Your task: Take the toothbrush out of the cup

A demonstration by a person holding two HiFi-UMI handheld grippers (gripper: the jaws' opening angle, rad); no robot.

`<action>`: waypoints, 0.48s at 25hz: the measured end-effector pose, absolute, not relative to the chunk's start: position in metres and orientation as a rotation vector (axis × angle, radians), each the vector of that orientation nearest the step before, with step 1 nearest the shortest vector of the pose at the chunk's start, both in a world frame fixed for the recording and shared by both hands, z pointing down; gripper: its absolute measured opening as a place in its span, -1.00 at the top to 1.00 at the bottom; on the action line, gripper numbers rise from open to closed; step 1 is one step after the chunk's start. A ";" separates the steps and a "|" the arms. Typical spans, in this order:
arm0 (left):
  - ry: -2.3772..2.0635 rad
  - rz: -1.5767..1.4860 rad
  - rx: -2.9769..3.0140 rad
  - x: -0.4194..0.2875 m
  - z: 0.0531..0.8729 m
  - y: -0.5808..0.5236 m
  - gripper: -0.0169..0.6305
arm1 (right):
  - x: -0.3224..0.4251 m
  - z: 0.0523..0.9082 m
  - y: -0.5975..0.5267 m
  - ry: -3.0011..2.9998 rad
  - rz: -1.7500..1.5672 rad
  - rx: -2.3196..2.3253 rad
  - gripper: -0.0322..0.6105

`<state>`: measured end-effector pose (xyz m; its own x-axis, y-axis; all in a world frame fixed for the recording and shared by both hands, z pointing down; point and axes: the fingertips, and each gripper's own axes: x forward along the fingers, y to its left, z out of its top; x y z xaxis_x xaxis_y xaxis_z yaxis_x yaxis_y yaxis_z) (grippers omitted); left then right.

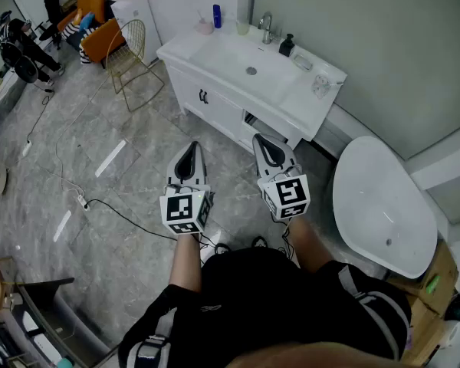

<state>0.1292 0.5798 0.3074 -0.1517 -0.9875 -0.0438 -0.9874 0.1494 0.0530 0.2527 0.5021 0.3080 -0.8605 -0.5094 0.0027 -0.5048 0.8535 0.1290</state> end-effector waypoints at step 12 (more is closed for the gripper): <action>-2.254 -0.067 2.045 0.067 0.350 0.598 0.95 | 0.189 0.350 0.518 -2.927 -0.070 0.874 0.87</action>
